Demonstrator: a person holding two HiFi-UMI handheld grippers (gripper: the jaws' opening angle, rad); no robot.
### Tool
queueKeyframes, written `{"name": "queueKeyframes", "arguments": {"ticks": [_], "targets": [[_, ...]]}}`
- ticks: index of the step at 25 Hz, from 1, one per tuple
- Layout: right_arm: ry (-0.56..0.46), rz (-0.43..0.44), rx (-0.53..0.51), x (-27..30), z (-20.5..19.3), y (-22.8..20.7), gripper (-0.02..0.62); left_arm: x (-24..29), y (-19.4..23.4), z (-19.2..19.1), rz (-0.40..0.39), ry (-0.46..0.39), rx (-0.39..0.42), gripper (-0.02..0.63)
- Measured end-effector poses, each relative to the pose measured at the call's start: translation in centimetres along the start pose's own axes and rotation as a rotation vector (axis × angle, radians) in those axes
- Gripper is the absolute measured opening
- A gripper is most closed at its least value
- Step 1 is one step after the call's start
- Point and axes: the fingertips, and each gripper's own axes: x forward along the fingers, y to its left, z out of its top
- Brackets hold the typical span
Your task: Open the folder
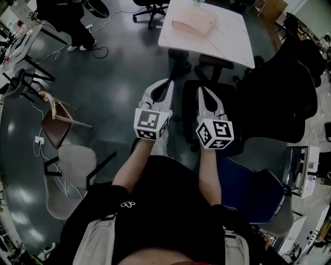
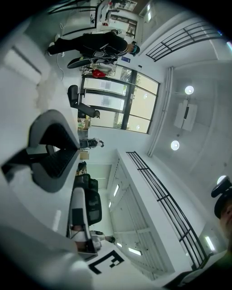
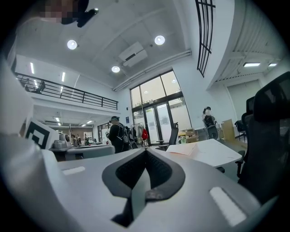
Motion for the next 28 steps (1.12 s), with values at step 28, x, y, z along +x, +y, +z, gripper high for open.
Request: {"name": "queueKeyframes", "arguments": {"ticks": [28], "targets": [[0.062,-0.258,0.029,44.9,4.7,-24.1,-0.002,46.2,25.0,-0.9,-0.225,0.162,0.151,0.0]]}}
